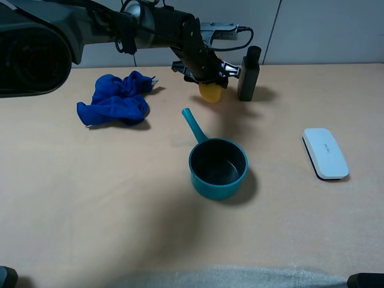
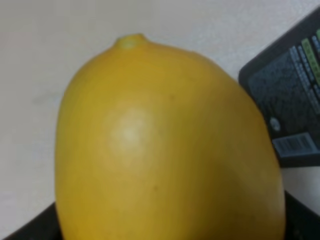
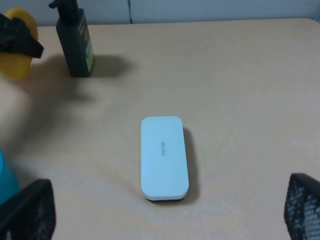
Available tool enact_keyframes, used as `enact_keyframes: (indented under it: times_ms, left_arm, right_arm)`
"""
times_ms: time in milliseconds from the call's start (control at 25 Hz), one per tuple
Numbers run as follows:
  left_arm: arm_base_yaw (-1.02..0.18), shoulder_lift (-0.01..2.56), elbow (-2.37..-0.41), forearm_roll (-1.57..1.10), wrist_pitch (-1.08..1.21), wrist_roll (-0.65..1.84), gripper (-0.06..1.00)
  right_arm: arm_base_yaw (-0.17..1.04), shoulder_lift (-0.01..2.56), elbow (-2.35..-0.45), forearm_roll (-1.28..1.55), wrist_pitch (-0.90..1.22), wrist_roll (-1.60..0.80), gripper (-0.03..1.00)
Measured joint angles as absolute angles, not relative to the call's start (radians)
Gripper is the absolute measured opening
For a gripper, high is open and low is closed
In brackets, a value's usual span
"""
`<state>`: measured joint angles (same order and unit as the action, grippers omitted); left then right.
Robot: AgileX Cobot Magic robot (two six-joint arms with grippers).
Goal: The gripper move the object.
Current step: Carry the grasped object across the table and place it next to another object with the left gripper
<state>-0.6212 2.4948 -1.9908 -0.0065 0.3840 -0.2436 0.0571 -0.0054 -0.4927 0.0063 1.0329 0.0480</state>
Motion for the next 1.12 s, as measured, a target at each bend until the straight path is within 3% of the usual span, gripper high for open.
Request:
enact_keyframes:
  times_ms: [880, 1120]
  left_arm:
    - [-0.622, 2.524, -1.991, -0.007, 0.337, -0.244, 0.63]
    - [-0.622, 2.524, -1.991, -0.007, 0.332, -0.244, 0.82]
  right_arm:
    - [0.057, -0.005, -0.493, 0.009, 1.033, 0.048, 0.69]
    - [0.057, -0.005, -0.493, 0.010, 1.033, 0.048, 0.69]
